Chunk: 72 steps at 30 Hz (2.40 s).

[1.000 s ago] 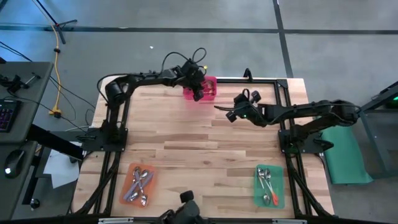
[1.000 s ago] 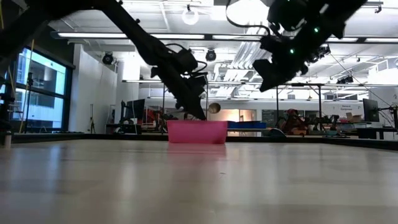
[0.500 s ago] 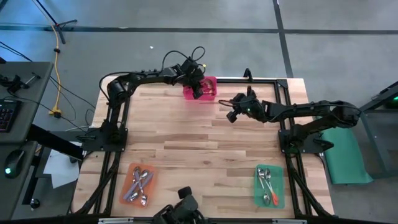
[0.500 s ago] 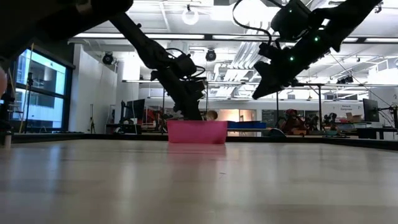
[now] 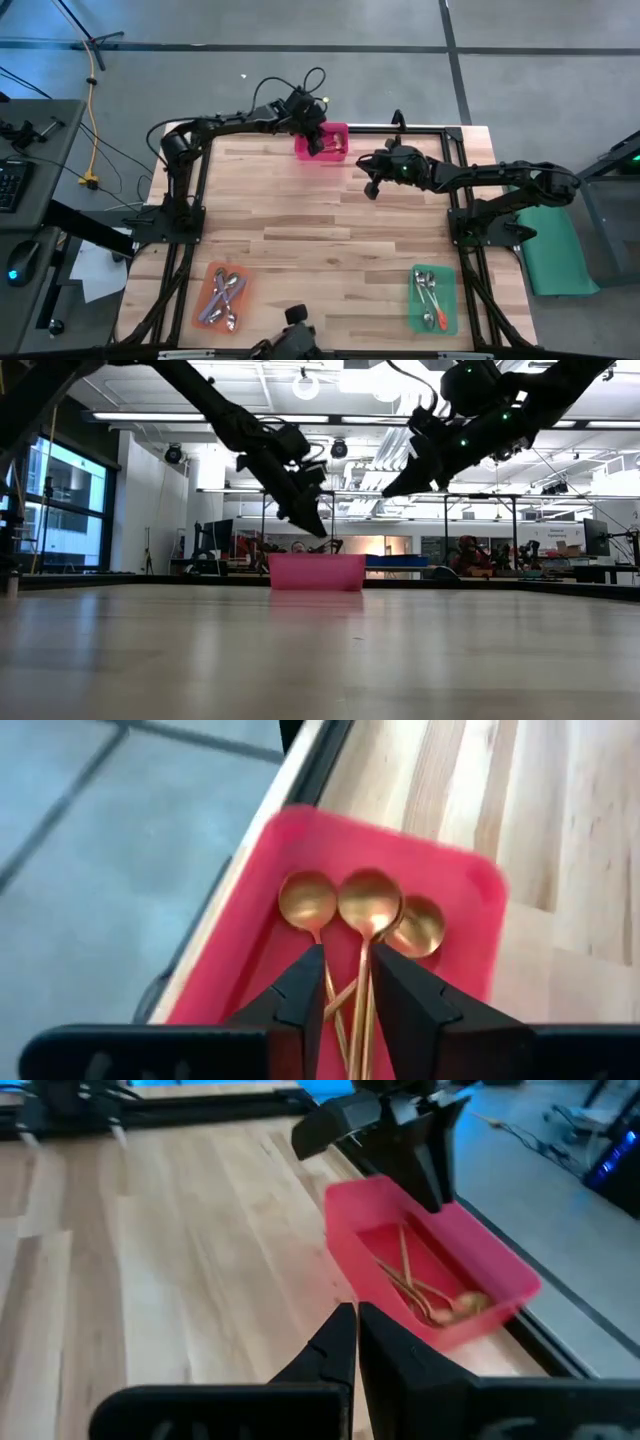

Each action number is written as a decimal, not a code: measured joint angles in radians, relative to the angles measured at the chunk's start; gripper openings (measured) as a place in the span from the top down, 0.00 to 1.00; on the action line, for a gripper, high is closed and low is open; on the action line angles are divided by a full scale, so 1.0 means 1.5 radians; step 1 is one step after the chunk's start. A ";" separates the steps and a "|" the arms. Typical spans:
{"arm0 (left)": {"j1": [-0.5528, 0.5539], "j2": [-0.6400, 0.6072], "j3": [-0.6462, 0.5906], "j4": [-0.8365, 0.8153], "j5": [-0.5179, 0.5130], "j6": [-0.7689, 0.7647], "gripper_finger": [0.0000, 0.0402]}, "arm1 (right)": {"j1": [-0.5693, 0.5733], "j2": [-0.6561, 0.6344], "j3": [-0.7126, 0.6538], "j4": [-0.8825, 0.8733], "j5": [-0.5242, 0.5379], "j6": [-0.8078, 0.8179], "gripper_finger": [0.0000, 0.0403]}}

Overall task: Sort silverware by color (type)
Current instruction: Return to Home Position

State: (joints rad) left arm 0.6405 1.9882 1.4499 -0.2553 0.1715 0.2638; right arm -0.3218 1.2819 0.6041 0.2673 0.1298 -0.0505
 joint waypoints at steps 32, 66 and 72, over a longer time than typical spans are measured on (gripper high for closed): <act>-0.238 -0.541 -0.642 0.519 -0.004 -0.060 1.00 | -0.011 -0.159 -0.182 0.214 -0.202 -0.045 1.00; -0.363 -0.886 -0.876 0.493 -0.060 -0.104 1.00 | -0.012 -0.433 -0.379 0.229 -0.195 -0.057 1.00; -0.362 -0.932 -0.905 0.470 -0.060 -0.099 1.00 | -0.012 -0.533 -0.396 0.174 -0.204 -0.054 1.00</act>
State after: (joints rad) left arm 0.0982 0.5899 0.0921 0.4495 0.0811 0.1146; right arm -0.3405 0.4823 0.0097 0.5282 -0.1761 -0.1318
